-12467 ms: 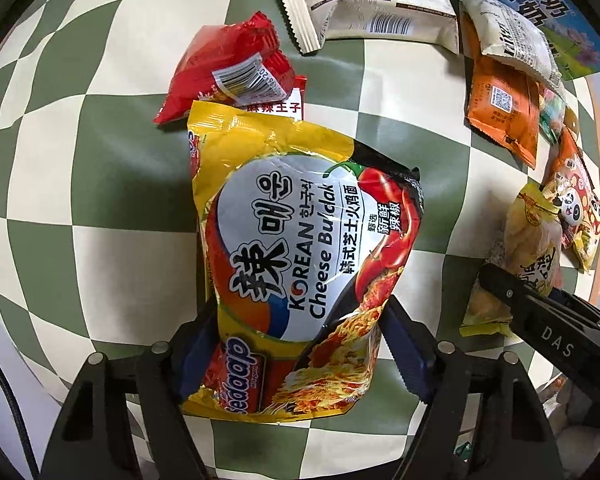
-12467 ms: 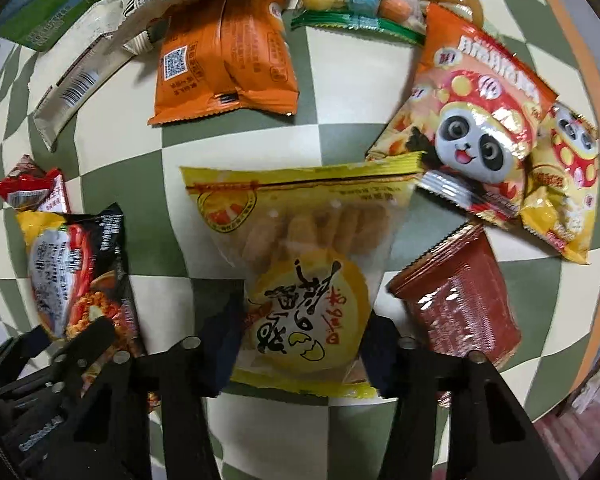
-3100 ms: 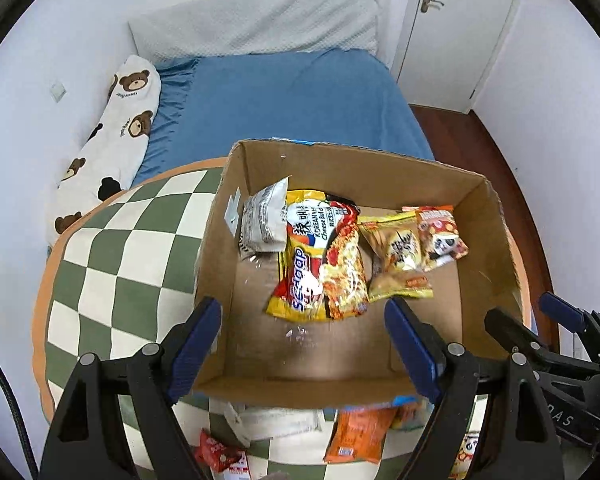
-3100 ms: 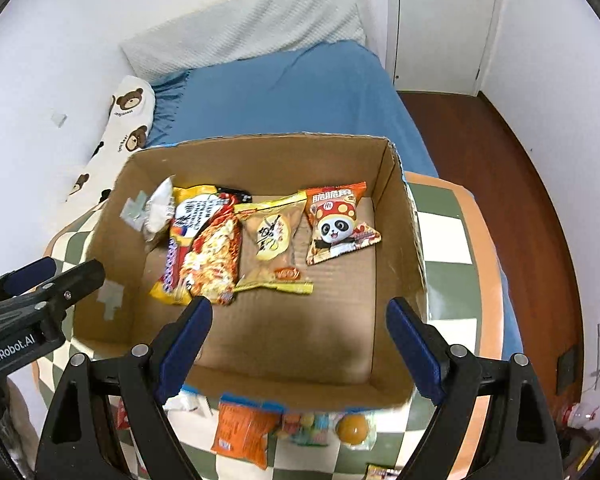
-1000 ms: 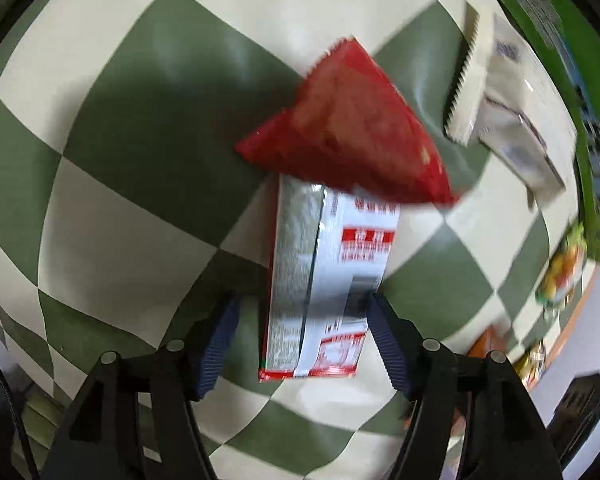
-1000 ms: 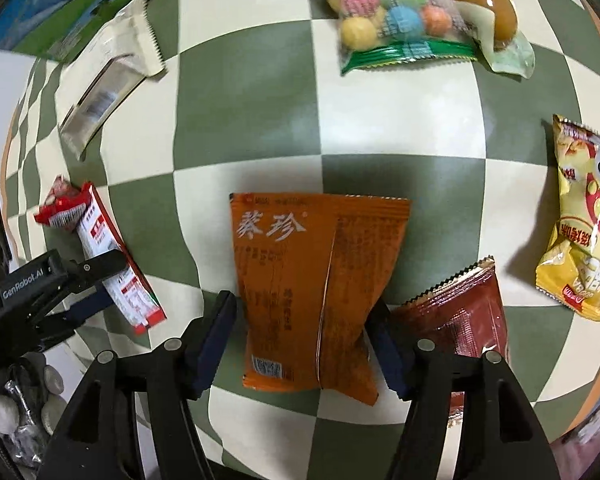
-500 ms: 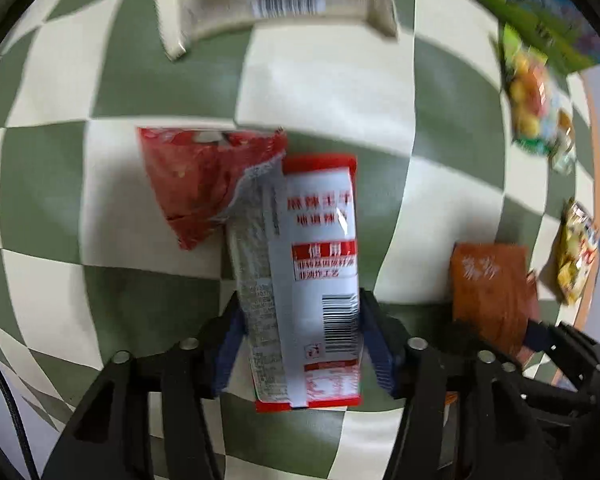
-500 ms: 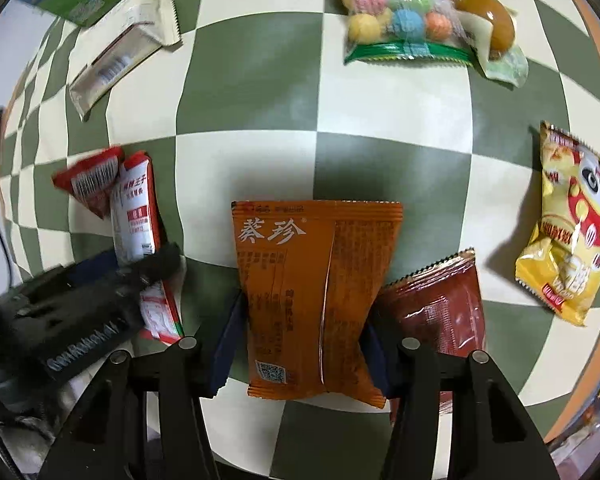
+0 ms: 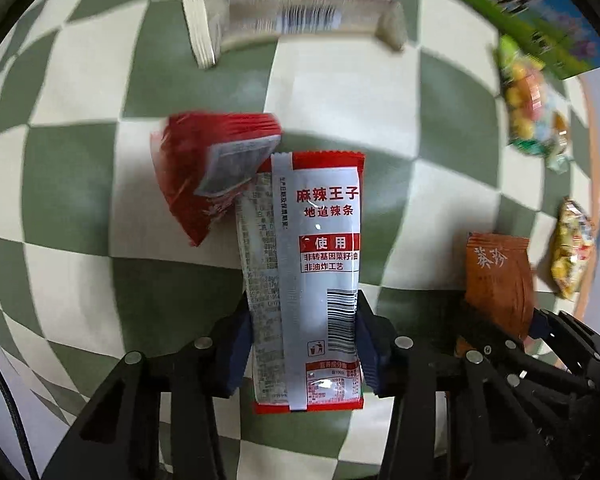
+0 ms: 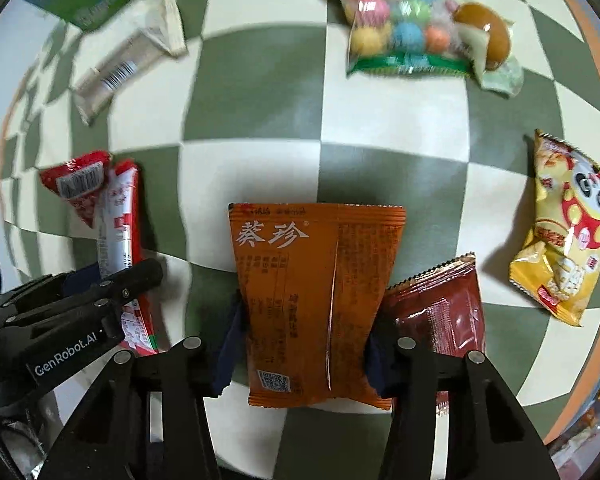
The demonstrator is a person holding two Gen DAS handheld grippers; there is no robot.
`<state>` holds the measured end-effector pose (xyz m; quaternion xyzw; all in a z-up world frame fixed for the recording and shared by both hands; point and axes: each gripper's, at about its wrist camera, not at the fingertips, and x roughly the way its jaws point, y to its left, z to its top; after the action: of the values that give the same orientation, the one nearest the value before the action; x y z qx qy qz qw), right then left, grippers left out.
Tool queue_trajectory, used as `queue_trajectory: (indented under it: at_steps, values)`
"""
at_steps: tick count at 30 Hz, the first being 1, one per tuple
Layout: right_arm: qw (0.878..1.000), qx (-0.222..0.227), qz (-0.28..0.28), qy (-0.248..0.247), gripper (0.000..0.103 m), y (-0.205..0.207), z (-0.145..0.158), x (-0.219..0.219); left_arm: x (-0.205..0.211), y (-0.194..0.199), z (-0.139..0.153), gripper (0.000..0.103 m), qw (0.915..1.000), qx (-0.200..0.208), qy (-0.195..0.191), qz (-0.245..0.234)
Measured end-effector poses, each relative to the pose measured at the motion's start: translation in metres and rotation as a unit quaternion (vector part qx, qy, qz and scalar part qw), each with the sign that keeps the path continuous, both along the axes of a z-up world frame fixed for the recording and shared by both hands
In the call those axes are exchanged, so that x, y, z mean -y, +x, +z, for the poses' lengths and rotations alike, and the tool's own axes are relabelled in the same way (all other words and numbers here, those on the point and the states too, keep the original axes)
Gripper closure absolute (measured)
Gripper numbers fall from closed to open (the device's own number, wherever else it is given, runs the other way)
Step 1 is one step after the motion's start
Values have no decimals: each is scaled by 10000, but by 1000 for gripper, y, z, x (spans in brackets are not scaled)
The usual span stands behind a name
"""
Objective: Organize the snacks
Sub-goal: 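Carry both packets into the box and open both tools to release them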
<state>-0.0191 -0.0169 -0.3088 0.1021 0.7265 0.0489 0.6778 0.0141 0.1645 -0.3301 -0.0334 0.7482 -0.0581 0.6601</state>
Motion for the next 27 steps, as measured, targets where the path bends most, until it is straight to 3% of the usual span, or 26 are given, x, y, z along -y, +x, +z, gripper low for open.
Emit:
queue_trajectory:
  at_steps: [6, 11, 15, 19, 27]
  values:
    - [9974, 532, -157, 471, 50, 25, 65, 16, 7, 19, 74, 60, 9970, 641, -397, -146]
    - [9911, 1137, -229, 658, 50, 73, 127, 35, 25, 71, 148, 60, 9889, 1195, -833, -292]
    - [9845, 1601, -375, 607, 50, 125, 167, 40, 41, 126, 182, 60, 9836, 1420, -1055, -365]
    - [9822, 1750, -505, 464, 50, 170, 167, 48, 62, 183, 182, 60, 9830, 1367, -1138, -456]
    - [9876, 1441, -602, 134, 50, 253, 138, 76, 105, 278, 143, 60, 9902, 612, -1143, -521]
